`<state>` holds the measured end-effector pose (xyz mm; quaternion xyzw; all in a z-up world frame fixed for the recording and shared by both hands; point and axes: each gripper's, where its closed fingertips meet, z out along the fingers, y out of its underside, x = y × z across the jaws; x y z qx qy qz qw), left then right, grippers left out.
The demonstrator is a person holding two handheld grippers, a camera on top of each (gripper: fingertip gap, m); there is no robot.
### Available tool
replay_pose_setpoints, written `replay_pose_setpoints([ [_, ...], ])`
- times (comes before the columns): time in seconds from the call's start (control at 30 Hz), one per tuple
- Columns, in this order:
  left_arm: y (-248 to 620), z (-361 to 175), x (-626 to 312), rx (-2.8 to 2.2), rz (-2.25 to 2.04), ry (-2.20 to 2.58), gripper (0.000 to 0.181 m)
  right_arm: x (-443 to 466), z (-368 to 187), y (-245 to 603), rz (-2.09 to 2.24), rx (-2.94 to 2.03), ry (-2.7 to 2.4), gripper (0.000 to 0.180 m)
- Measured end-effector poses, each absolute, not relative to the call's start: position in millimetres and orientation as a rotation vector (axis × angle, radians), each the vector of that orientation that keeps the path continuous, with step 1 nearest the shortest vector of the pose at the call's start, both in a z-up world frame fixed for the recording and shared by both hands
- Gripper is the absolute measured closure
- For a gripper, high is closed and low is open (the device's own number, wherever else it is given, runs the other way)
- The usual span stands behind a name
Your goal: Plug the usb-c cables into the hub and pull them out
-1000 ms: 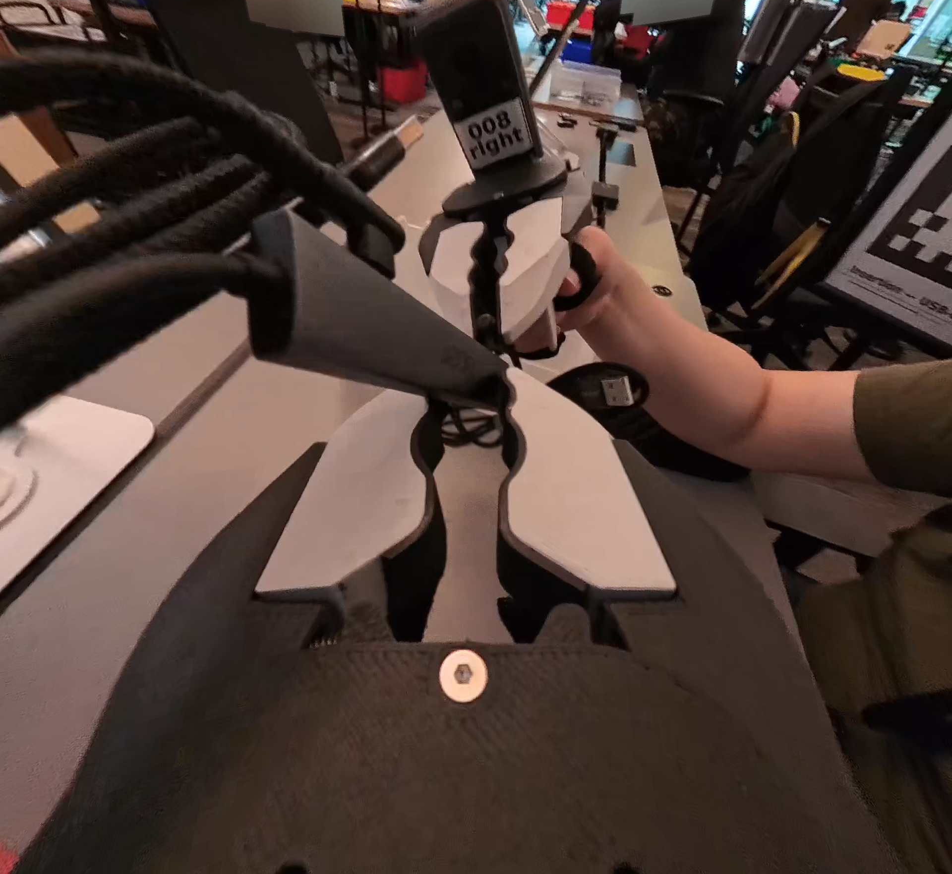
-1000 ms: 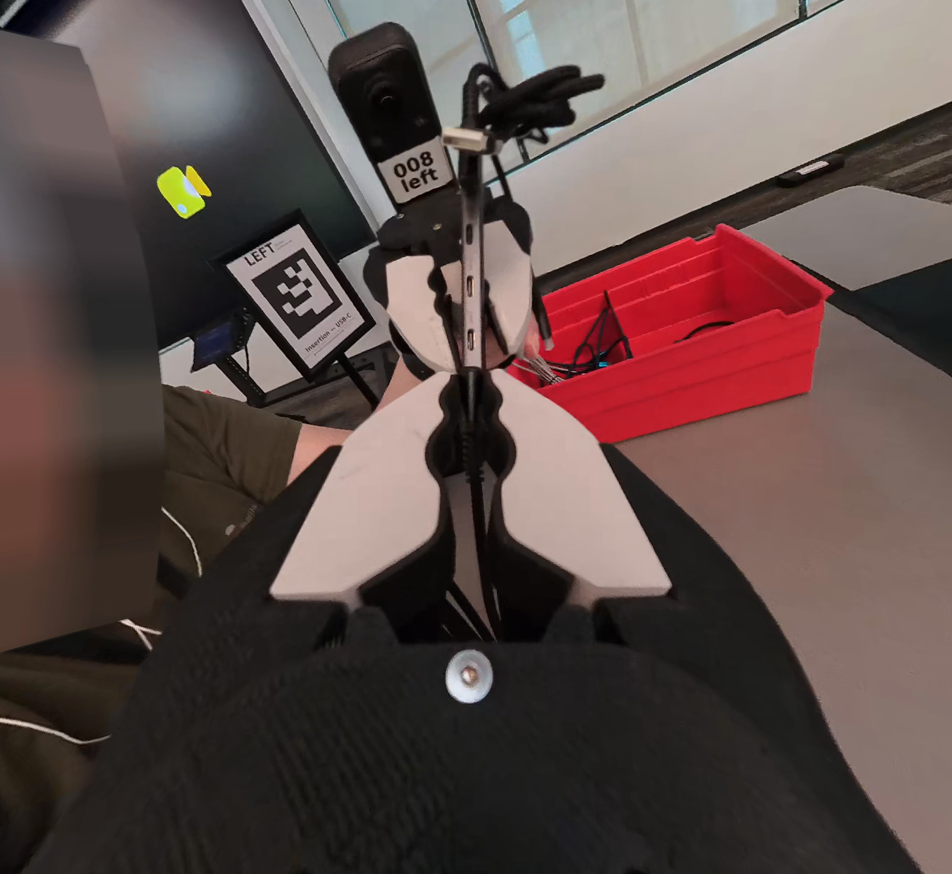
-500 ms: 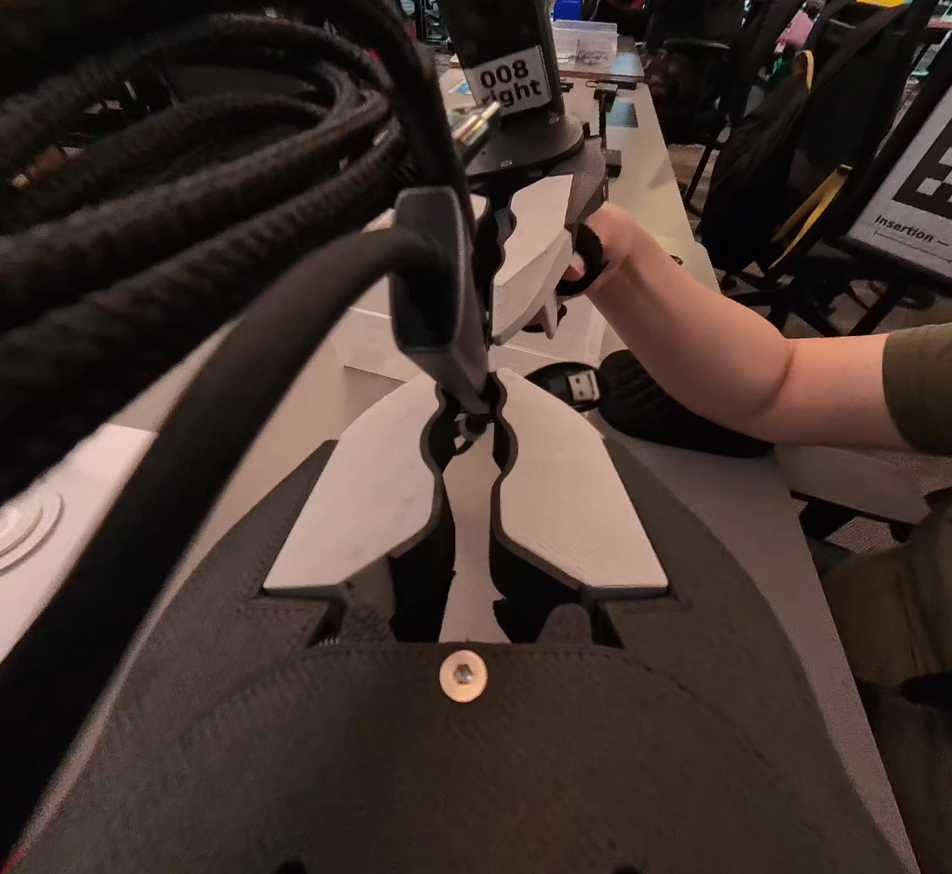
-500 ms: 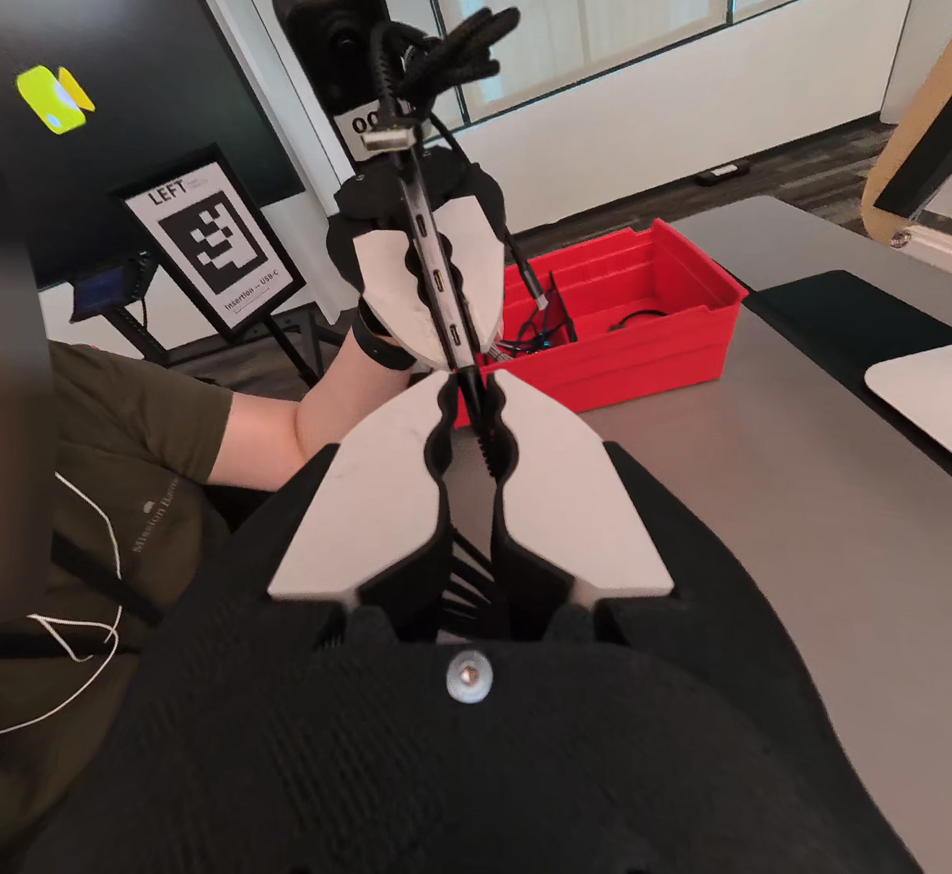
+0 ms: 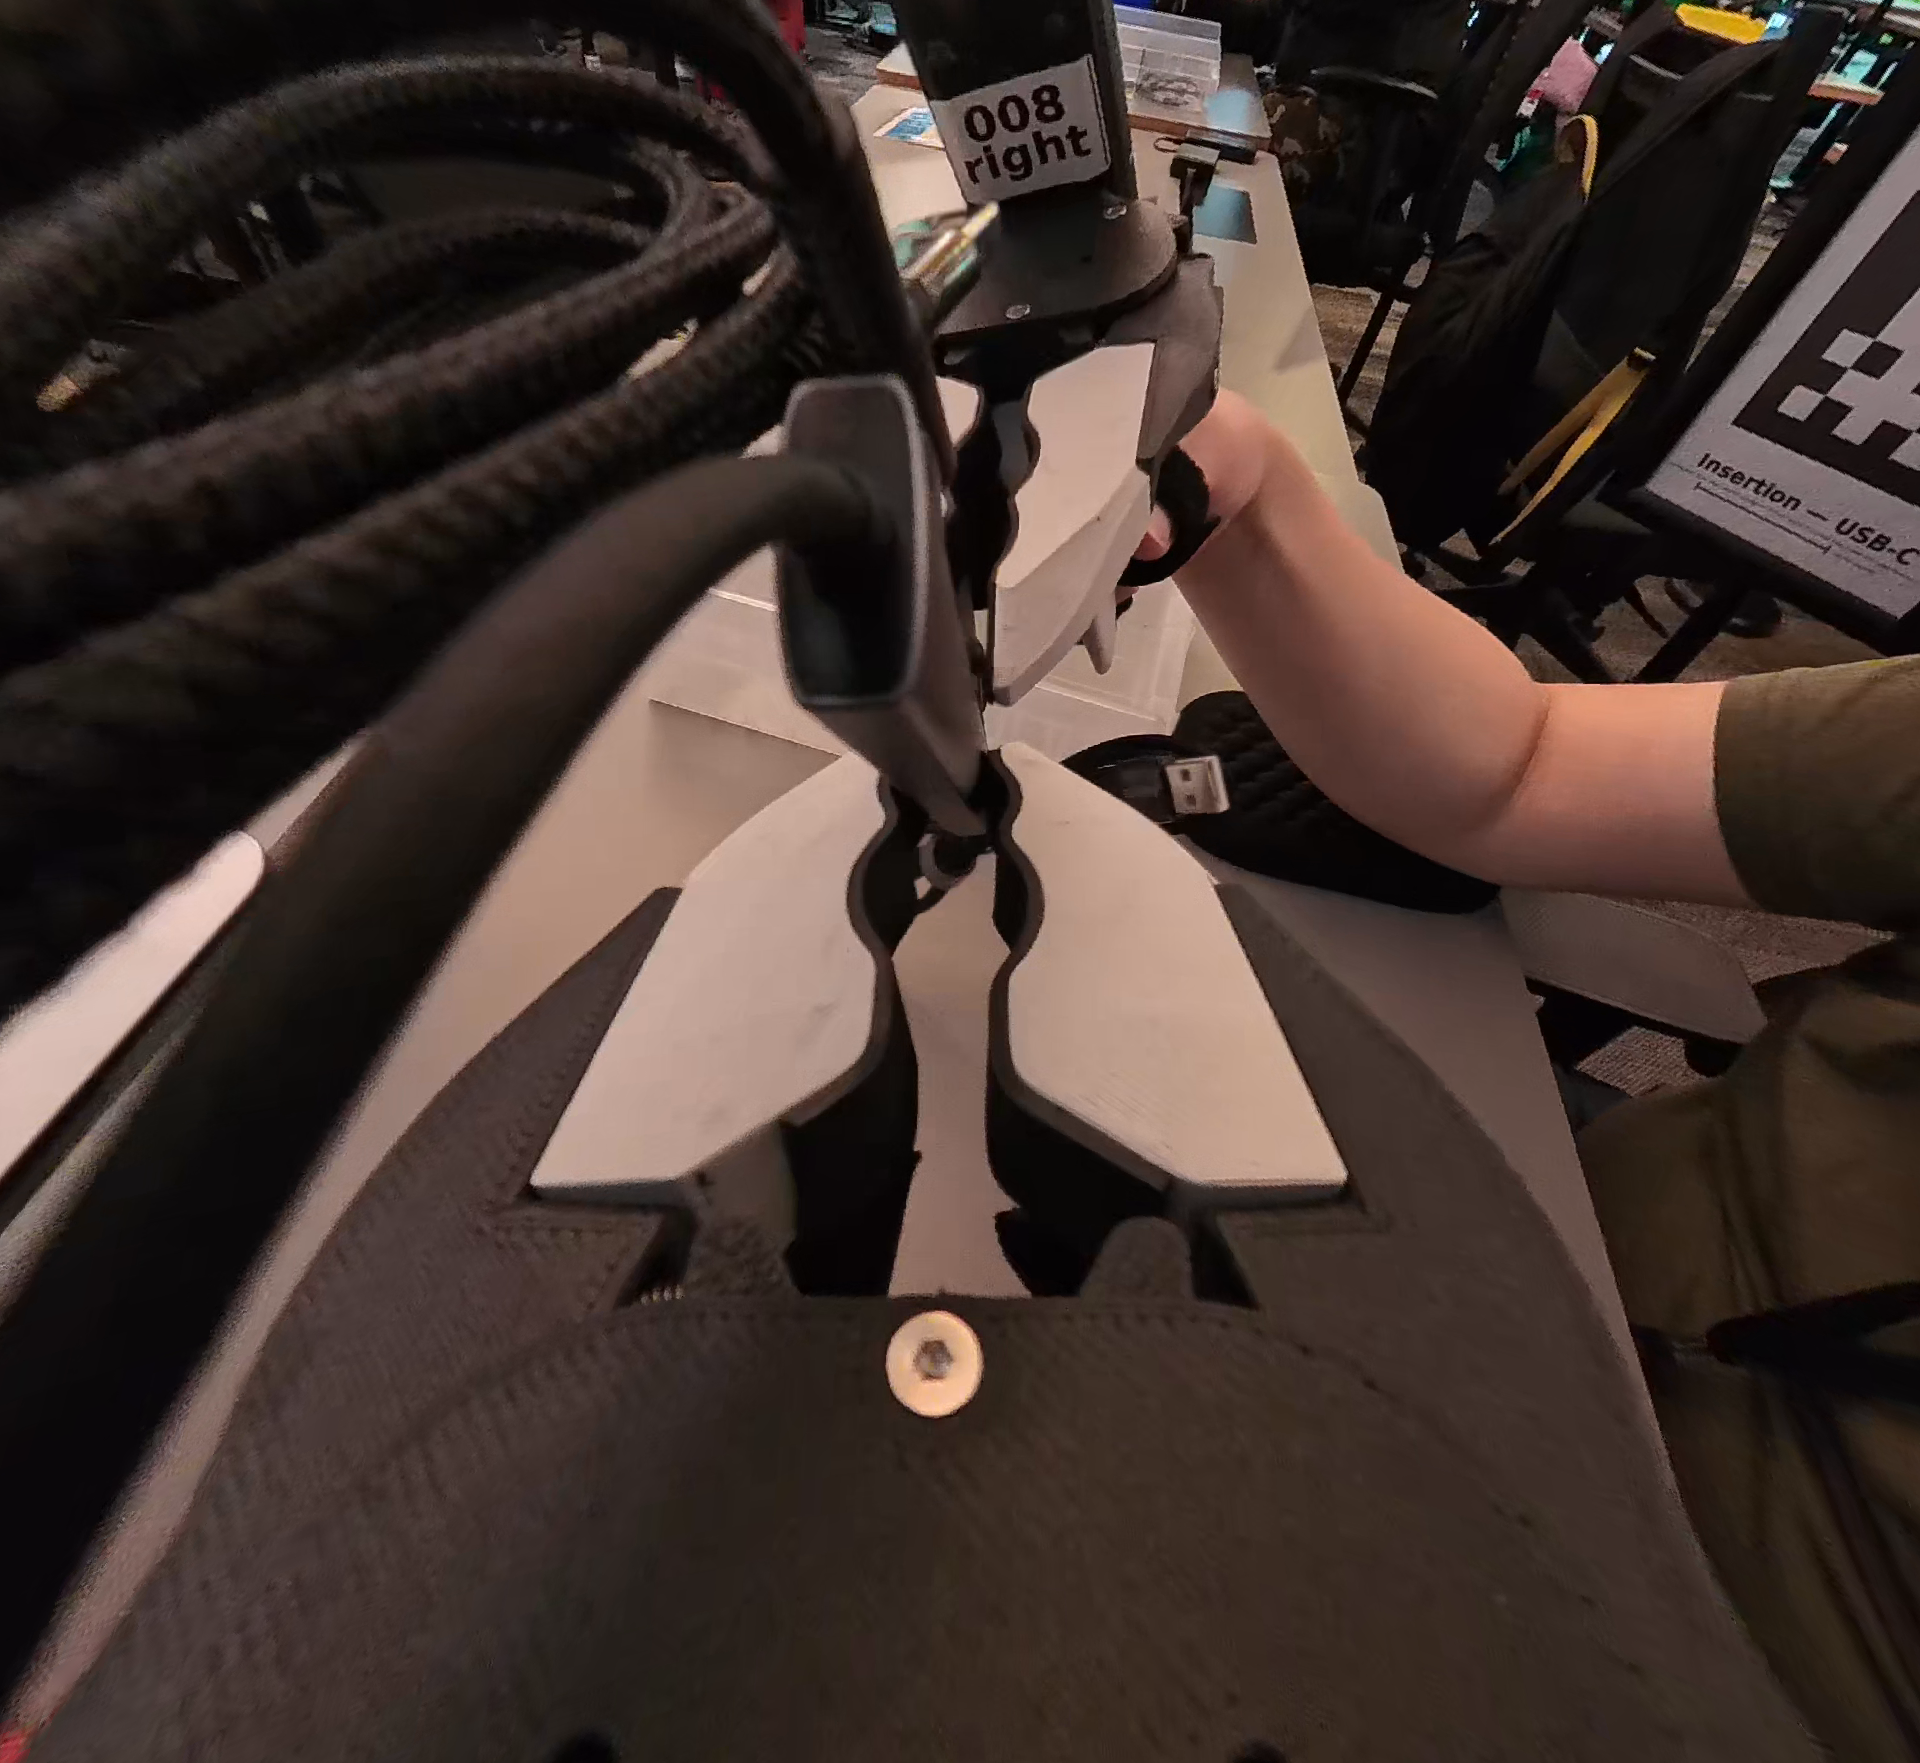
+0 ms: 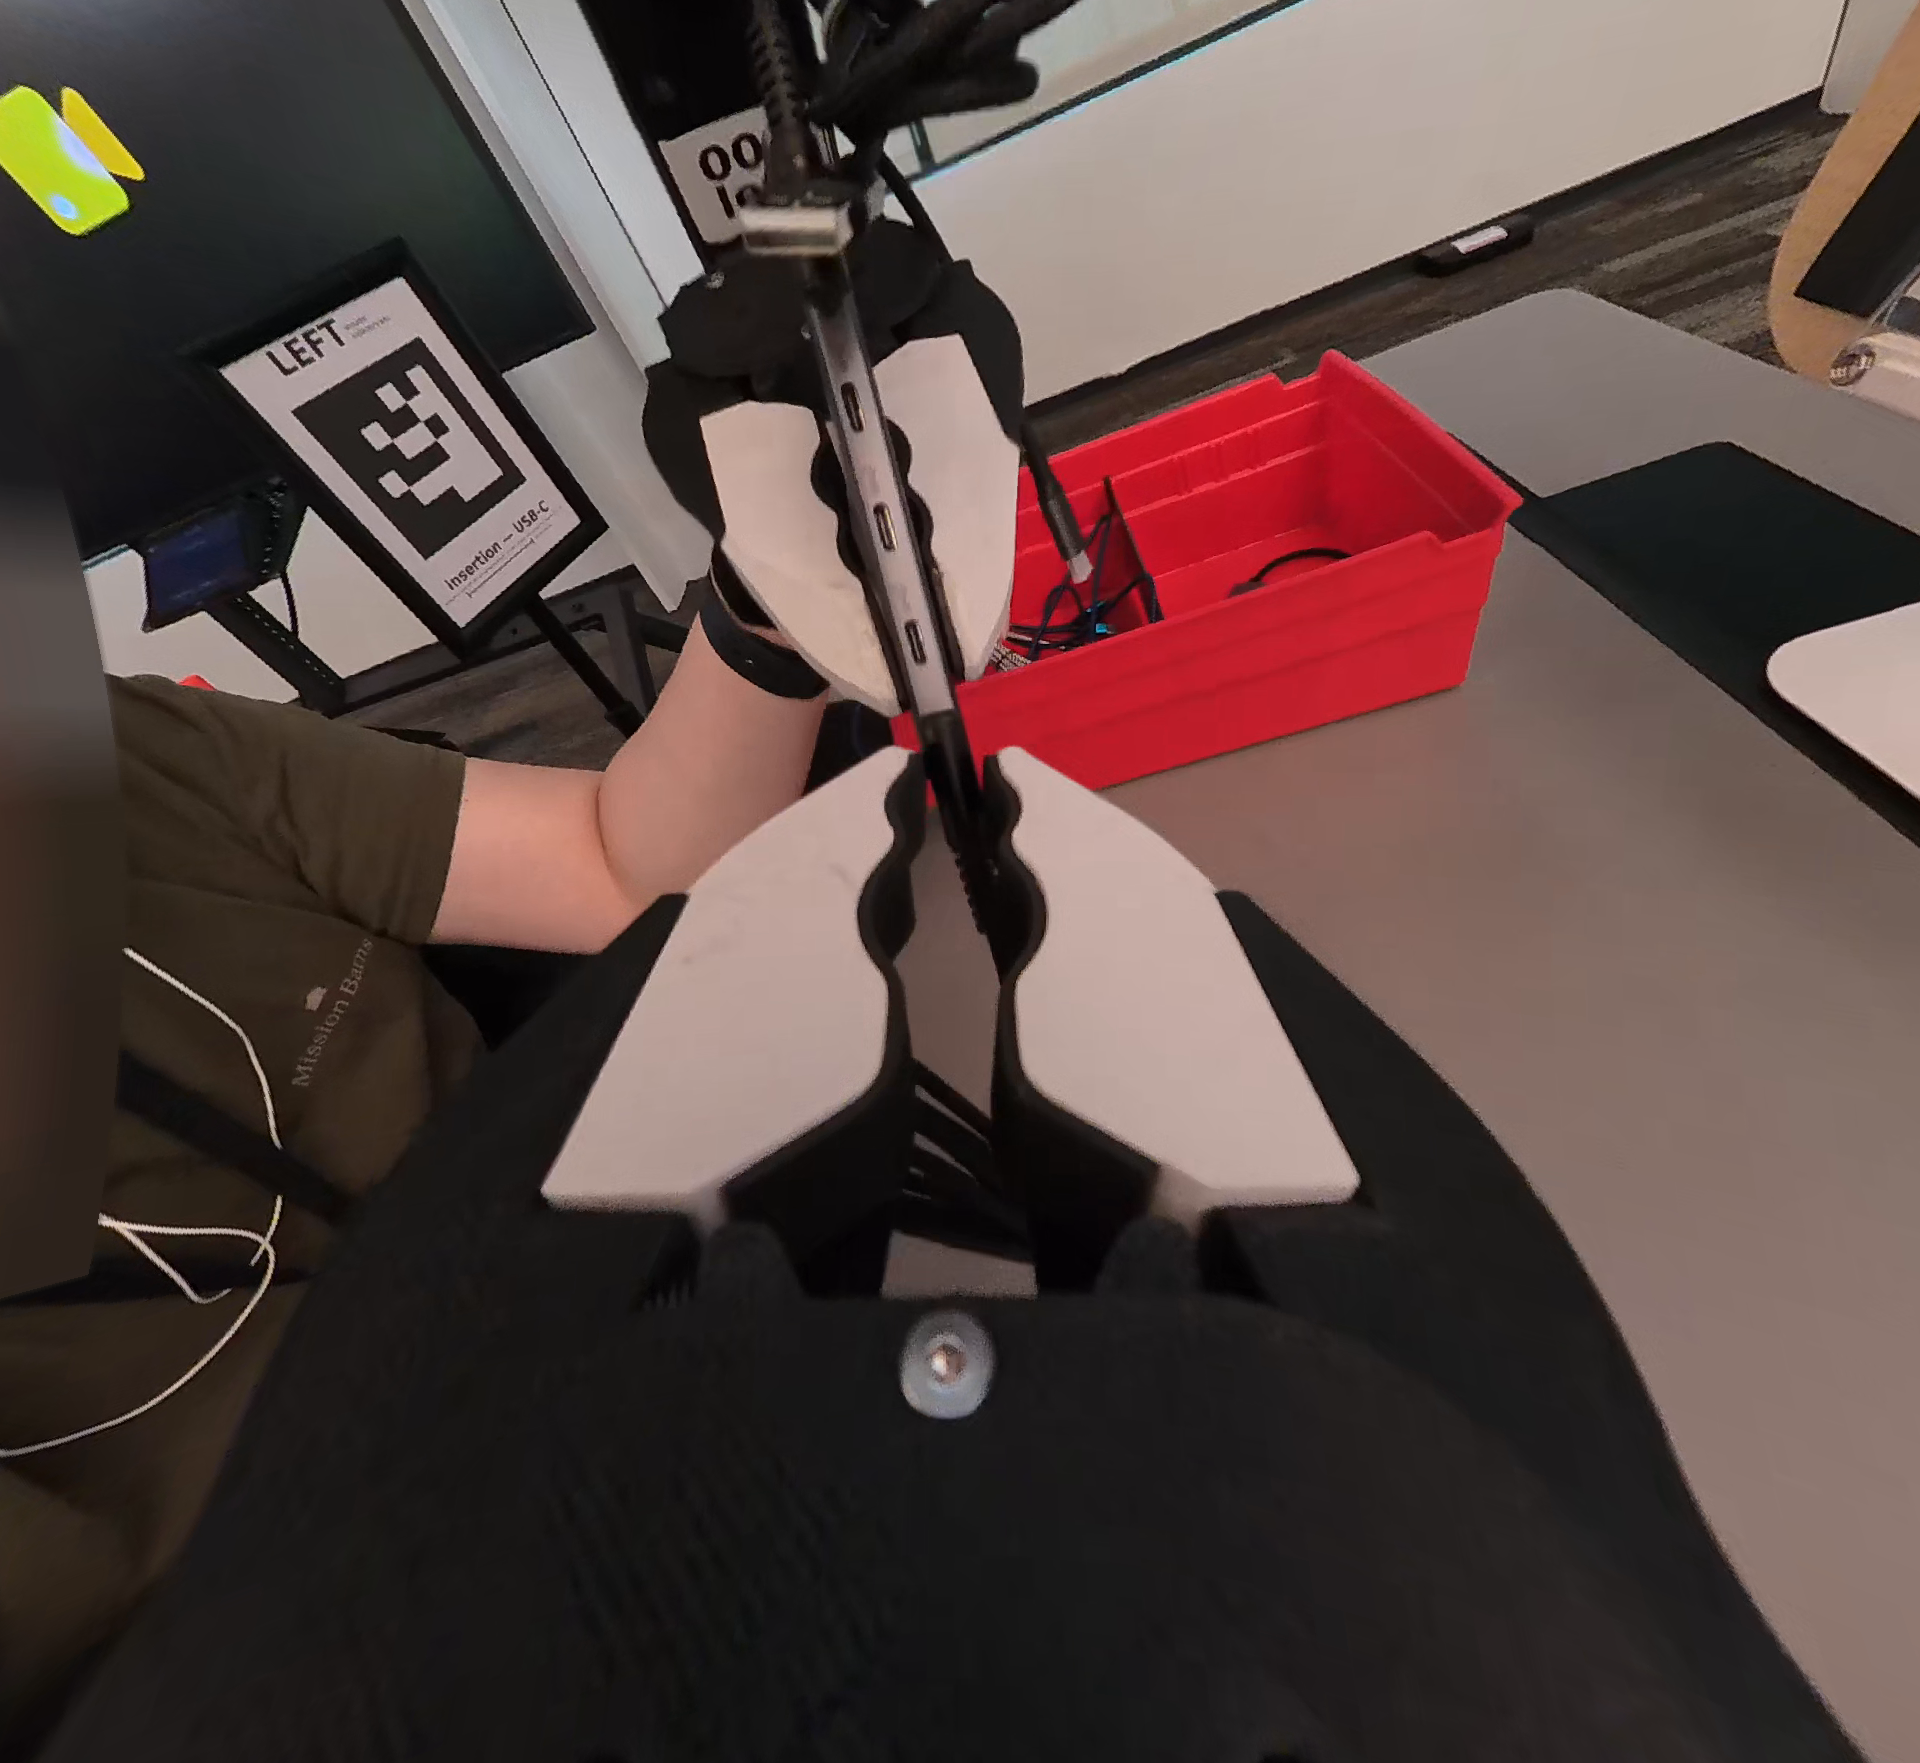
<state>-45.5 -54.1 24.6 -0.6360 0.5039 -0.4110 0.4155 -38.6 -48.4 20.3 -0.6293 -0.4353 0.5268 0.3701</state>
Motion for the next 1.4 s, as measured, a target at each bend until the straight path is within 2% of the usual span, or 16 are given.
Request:
replay_pose_setpoints([
  [0.53, -57.7, 24.7, -51.5, -1.602, -1.058, 1.284, 0.170, -44.9, 19.8, -51.1, 1.369, -1.576, -1.150, 0.171],
  [0.9, -52.3, 19.0, -52.3, -1.633, -1.040, 1.266, 0.170, -46.5, 10.9, -46.2, 1.209, -1.664, -1.173, 0.171],
  [0.97, -54.4, 26.3, -51.9, -1.606, -1.113, 1.235, 0.170, -47.5, 18.8, -49.0, 1.311, -1.626, -1.139, 0.172],
  [1.07, -49.1, 17.7, -50.2, -1.638, -1.023, 1.247, 0.170, -46.4, 8.1, -43.9, 1.214, -1.676, -1.165, 0.171],
  [1.4, -46.5, 42.6, -53.2, -1.521, -1.073, 1.149, 0.165, -48.9, 35.4, -45.4, 1.370, -1.555, -1.050, 0.172],
])
